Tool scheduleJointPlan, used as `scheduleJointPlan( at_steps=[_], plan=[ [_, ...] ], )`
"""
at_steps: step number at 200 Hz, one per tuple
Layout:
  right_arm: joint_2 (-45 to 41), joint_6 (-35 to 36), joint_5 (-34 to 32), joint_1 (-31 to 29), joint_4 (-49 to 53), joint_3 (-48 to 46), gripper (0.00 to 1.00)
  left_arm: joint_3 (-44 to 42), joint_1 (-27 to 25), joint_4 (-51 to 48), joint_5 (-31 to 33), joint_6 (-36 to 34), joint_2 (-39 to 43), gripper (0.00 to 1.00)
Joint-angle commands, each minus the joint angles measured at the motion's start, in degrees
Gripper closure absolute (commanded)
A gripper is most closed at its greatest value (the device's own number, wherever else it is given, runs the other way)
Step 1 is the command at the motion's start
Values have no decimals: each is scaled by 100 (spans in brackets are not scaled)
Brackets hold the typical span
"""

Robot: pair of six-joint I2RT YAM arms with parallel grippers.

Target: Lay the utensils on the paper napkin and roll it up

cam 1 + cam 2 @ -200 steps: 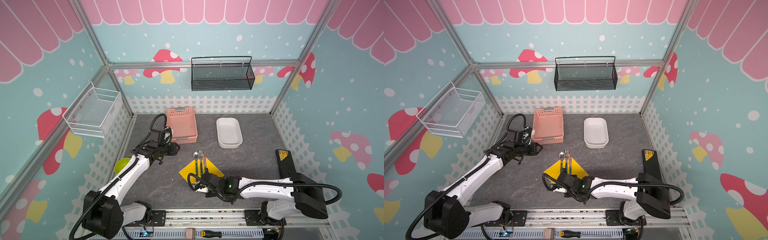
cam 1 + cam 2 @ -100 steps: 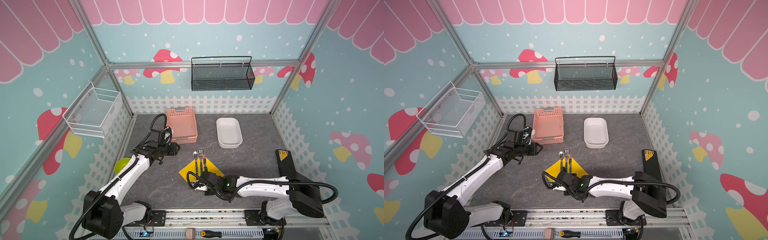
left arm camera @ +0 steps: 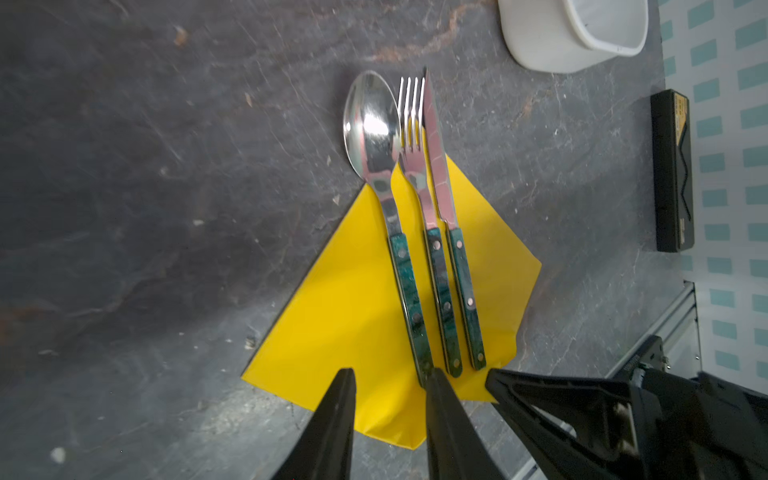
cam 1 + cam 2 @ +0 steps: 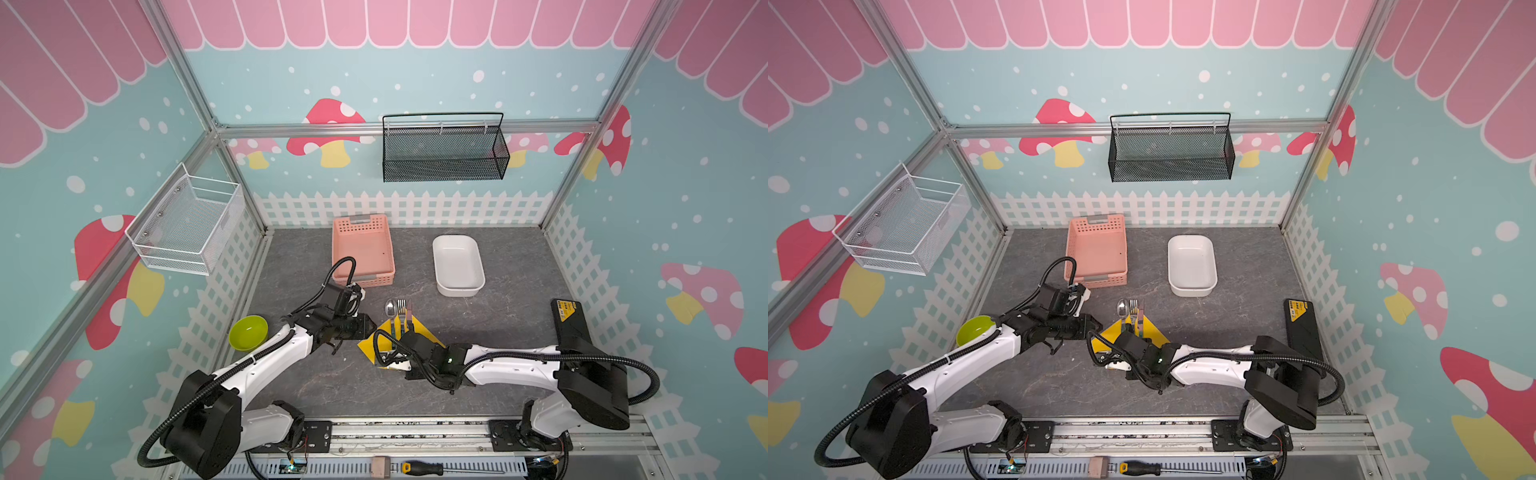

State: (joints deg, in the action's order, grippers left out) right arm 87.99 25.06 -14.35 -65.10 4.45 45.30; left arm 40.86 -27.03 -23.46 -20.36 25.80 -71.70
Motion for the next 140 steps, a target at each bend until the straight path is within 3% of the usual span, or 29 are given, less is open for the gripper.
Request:
scheduleJointPlan(
  at_steps=[1, 87, 140],
  plan=[
    [124, 182, 134, 108, -231, 82, 100, -164, -96, 315, -354, 355, -94, 71],
    [479, 359, 352, 422, -537, 159, 100, -854, -176, 1149, -1547, 886, -617, 80],
    [600, 410, 451, 489, -680, 184, 100, -956, -194, 1409, -1946, 970, -910, 84]
  ],
)
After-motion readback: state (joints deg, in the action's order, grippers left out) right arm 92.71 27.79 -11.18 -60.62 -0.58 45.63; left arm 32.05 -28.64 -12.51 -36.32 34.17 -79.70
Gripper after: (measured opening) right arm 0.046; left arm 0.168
